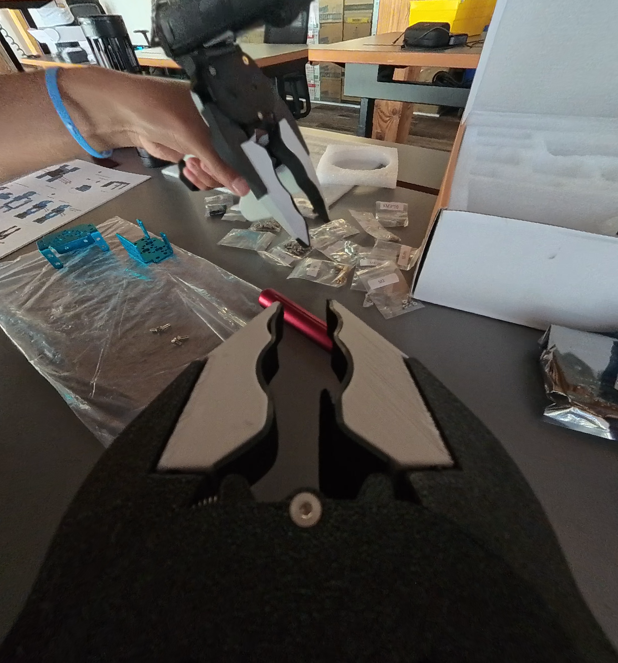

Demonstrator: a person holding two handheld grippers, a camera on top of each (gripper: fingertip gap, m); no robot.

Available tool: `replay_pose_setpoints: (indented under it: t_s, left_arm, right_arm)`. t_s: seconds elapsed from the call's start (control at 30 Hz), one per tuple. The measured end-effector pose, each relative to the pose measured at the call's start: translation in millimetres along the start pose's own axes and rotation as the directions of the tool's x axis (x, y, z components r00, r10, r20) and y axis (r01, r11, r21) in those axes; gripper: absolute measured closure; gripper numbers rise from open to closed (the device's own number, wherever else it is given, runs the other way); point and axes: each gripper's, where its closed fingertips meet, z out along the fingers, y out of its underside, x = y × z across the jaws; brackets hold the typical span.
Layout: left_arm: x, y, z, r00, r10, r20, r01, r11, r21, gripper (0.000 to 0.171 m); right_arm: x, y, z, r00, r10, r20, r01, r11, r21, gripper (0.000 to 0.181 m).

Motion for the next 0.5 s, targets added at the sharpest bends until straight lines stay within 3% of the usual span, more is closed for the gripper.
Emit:
replay_pose_setpoints:
  t_s: [0.13,0.23,0.3,0.37,0.5]
  left_arm:
    - [-6,5,15,0.998,0.069,0.000,-0.069,0.995,-0.071,0.117]
    - [-3,7,18,0.998,0.046,-0.039,-0.049,0.994,-0.100,0.126]
    - [-7,9,16,0.997,0.075,-0.003,-0.075,0.989,-0.127,0.150]
    - [-5,9,14,0.993,0.116,0.006,-0.114,0.985,-0.133,0.161]
    - [-6,8,6,0.988,0.152,0.037,-0.145,0.978,-0.151,0.169]
  right_arm:
    - [0,0,0,1.000,0.005,0.003,-0.005,1.000,0.000,0.159]
    - [-1,2,1,1.000,-0.004,0.007,0.004,1.000,-0.009,0.159]
    - [-2,1,1,1.000,-0.013,0.004,0.013,1.000,-0.008,0.160]
    - [-3,1,2,1.000,-0.016,0.006,0.016,1.000,-0.010,0.160]
    - [-5,2,3,1.000,-0.027,0.011,0.027,0.999,-0.016,0.160]
